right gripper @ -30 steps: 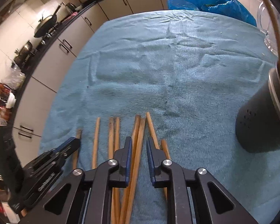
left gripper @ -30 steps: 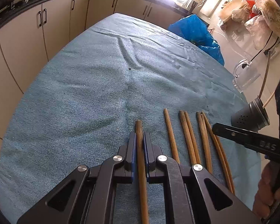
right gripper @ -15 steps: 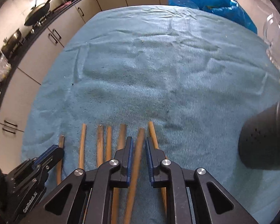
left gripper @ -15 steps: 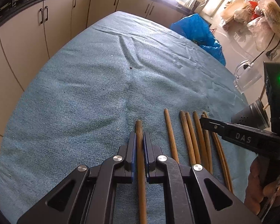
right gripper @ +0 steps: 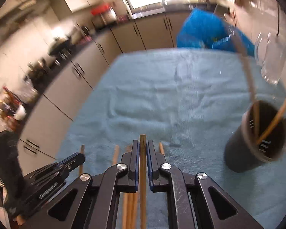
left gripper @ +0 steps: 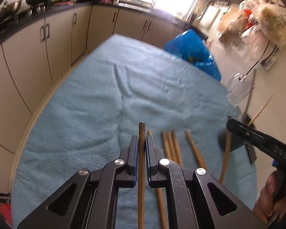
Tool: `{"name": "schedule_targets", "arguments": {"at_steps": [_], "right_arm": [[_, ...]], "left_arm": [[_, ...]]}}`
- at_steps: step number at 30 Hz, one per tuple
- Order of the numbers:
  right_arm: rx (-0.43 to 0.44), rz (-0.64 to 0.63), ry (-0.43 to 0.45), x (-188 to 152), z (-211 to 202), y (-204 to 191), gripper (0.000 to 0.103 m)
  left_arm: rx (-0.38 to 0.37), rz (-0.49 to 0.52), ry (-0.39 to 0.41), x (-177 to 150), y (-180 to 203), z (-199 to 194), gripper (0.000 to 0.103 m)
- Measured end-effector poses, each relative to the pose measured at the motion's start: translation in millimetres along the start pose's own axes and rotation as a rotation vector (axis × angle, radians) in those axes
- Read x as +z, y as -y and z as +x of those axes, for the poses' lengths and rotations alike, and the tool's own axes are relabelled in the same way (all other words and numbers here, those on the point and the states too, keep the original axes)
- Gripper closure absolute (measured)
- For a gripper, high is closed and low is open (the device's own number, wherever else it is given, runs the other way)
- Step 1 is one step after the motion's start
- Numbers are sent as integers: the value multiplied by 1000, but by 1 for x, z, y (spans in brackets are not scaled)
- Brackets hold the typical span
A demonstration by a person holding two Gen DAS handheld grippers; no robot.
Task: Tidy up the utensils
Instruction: 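Carry the upright chopstick over the black cup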
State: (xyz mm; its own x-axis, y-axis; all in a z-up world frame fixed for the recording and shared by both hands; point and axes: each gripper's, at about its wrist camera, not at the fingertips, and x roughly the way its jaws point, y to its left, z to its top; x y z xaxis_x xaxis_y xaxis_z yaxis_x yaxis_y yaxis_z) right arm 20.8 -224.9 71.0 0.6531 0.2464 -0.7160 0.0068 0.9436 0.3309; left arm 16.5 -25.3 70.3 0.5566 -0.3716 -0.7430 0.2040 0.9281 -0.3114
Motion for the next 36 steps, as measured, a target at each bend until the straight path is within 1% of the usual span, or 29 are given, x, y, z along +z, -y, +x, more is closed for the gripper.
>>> {"name": "schedule_targets", "arguments": {"at_steps": [3,5,7,11,18,24,36], "right_arm": [[29,-33,101,-8,-39,-8,95],[51,-50,165,-19,-65,-12,95],[56,-67,212,-29,-83,-16,95],[65,-78,273,-45,-111,-19,95],[86,-63,318,-52,-135,-8,95],[89,-33,353,-54,-148,4,95],[81,-9,417,-57,-173,14,95]], "left_arm": [[-10,10,66,1,9,-30,96],[-8,17,104,0,16,-45,96],[-16,29,141,0,23,-63,96],[-20,50,196,-2,37,-89,96],[-26,70,227,-2,49,-111,96],[-20,72,234,-3,53,-114,96],[-30,80,250,-5,60,-126,96]]}}
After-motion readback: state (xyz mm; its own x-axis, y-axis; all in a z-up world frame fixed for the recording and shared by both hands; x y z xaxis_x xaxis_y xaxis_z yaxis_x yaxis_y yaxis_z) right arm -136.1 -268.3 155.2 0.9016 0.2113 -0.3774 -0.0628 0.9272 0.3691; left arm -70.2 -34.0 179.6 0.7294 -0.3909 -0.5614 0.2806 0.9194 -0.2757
